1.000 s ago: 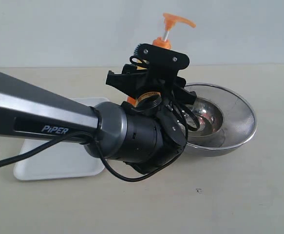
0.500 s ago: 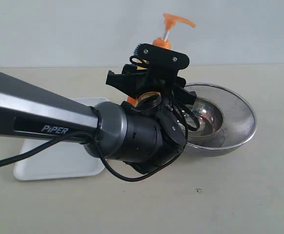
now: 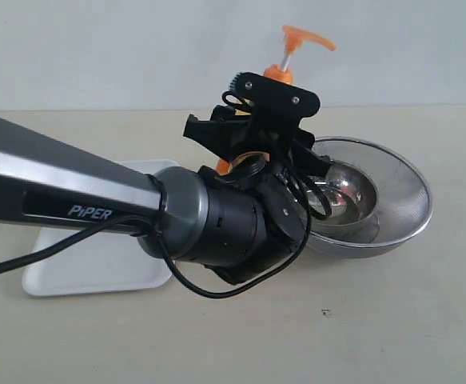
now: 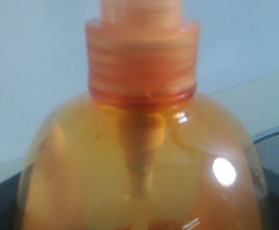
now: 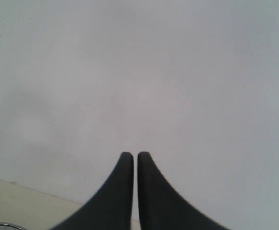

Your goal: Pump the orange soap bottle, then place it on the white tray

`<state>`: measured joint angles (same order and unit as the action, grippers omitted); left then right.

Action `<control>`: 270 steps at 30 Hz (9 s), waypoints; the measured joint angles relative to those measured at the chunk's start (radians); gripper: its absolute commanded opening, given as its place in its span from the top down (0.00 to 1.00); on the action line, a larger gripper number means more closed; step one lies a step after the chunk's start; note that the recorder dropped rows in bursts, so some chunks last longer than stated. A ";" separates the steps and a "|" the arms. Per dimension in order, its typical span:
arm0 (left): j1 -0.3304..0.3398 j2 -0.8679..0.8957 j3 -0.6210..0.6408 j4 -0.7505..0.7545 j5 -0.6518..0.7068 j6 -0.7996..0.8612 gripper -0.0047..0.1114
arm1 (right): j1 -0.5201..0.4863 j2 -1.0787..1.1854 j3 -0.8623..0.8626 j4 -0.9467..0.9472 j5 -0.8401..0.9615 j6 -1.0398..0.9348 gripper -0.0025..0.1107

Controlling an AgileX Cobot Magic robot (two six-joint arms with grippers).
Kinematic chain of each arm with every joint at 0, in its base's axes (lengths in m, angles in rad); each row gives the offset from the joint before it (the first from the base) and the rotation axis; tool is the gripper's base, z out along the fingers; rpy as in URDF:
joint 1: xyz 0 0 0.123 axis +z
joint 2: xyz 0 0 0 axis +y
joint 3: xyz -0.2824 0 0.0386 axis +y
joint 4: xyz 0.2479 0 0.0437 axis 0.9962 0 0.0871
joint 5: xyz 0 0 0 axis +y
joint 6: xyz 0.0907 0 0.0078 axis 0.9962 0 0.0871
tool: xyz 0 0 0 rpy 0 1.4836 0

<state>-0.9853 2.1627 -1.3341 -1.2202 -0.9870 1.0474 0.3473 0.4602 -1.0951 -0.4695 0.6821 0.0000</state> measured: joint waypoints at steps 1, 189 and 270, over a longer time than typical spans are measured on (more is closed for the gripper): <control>0.000 0.000 0.000 0.000 0.000 0.000 0.92 | 0.000 0.000 0.000 0.000 0.000 0.000 0.98; 0.706 -0.428 0.658 1.288 0.232 -1.053 0.39 | 0.000 -0.002 0.000 0.017 0.043 0.159 0.98; 0.849 -1.022 0.891 1.482 0.656 -1.106 0.14 | 0.000 0.963 0.160 1.973 -0.081 -1.750 0.98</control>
<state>-0.1360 1.1410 -0.4436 0.2618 -0.3310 -0.0584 0.3473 1.4236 -0.9346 1.5037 0.6014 -1.7497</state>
